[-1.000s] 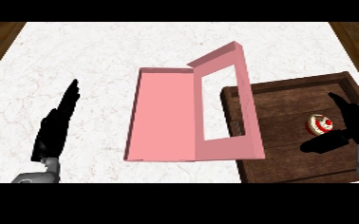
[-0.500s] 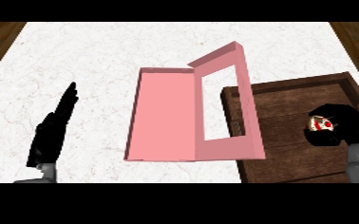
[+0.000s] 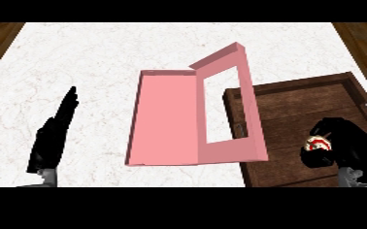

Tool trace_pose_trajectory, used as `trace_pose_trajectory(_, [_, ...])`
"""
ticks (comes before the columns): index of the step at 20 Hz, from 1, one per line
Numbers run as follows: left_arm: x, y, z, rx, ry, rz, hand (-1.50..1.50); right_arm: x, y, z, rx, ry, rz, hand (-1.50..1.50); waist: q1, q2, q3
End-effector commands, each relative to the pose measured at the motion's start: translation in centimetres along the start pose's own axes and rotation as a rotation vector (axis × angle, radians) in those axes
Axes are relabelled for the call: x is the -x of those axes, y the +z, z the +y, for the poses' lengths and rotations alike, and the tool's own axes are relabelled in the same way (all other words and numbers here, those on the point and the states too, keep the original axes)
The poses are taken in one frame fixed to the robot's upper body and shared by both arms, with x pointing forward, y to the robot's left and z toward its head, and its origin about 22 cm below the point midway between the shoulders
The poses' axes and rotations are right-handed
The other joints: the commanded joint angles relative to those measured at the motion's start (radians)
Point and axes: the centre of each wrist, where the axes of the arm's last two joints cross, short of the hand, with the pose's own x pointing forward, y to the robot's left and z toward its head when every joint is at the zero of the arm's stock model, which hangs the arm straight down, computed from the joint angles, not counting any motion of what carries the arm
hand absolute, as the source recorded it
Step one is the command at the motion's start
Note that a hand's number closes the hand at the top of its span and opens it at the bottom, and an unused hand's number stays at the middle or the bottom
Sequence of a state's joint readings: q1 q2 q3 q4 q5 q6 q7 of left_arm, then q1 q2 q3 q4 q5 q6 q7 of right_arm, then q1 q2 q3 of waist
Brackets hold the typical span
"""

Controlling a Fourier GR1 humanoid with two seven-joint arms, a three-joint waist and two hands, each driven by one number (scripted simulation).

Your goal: Pick the cupcake from the tray and place it in the cardboard box

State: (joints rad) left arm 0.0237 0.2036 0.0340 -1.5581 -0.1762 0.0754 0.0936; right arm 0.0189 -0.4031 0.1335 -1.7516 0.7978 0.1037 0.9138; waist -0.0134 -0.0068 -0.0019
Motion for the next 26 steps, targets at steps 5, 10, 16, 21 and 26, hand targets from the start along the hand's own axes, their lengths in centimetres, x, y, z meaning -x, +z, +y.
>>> trace_pose_trajectory(5, [0.1, 0.6, 0.7, -0.008, -0.016, 0.014, 0.0, -1.8, 13.5, 3.7, 0.091, 0.028, 0.025, 1.5, -0.023, -0.011, -0.002])
trace_pose_trajectory(10, [1.0, 1.0, -0.1, -0.012, -0.008, 0.018, 0.0, -1.8, 19.0, 3.5, 0.216, 0.06, 0.029, 1.5, -0.023, -0.008, -0.002])
trace_pose_trajectory(16, [-0.3, 0.7, -0.4, -0.01, 0.008, 0.011, 0.0, -4.8, 24.7, 0.7, 0.339, -0.214, -0.217, 1.5, -0.006, -0.007, -0.001])
trace_pose_trajectory(21, [0.3, 0.9, 0.3, 0.009, -0.003, -0.02, 0.0, -5.8, 26.3, -0.5, 0.415, -0.333, -0.398, 1.5, 0.018, 0.002, -0.001])
trace_pose_trajectory(26, [-1.6, -0.5, -0.1, 0.017, -0.001, -0.031, 0.0, -5.7, 26.2, -2.1, 0.43, -0.374, -0.488, 1.5, 0.028, 0.007, -0.001])
